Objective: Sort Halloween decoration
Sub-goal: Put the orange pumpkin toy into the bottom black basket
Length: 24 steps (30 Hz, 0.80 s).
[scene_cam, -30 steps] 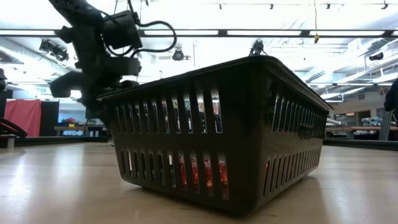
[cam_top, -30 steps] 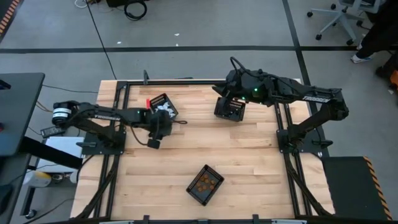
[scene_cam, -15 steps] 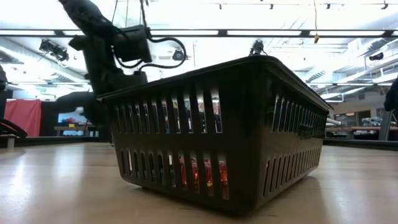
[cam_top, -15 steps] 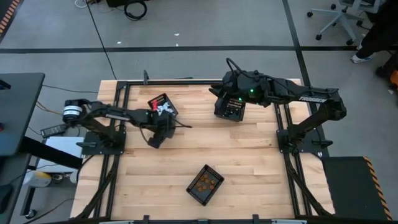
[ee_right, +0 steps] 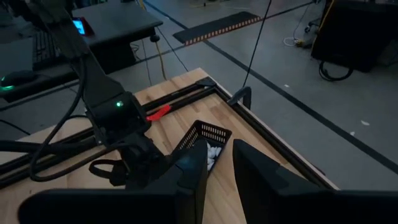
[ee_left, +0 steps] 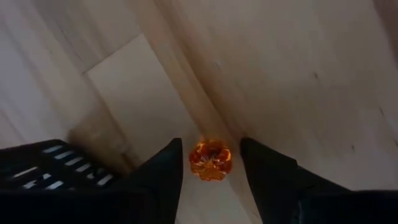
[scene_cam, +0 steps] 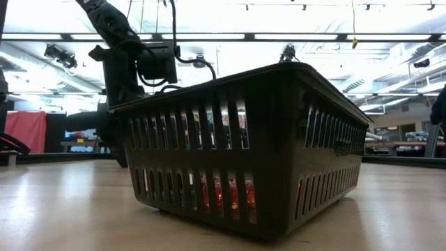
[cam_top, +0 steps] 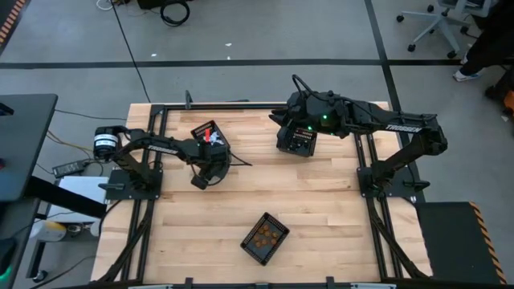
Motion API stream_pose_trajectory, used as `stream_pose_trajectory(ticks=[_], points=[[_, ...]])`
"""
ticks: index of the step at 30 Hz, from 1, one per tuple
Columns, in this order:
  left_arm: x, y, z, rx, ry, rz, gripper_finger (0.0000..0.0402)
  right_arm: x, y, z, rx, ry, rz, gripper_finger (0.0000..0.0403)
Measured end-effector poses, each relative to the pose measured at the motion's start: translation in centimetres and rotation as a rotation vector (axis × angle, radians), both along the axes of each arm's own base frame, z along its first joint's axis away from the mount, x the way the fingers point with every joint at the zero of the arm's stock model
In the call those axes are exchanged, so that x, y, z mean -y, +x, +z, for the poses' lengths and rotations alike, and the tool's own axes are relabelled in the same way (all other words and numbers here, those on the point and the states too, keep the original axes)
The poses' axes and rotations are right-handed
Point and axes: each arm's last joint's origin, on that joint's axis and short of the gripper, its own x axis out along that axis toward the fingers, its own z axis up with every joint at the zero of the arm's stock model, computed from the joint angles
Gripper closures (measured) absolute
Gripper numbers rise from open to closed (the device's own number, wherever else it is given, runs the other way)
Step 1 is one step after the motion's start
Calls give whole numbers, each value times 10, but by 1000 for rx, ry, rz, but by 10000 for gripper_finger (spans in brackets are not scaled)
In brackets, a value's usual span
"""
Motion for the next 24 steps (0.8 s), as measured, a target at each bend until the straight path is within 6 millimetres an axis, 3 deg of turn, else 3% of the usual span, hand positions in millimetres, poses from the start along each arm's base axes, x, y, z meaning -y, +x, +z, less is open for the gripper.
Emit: stream_pose_trajectory(ticks=[17, 24], points=[[-4, -7, -2, -57, -31, -3, 312, -3, 0, 1, 4, -5, 14, 320], [-2, -1, 2, -27, -27, 29, 323, -4, 1, 1, 4, -5, 15, 320]])
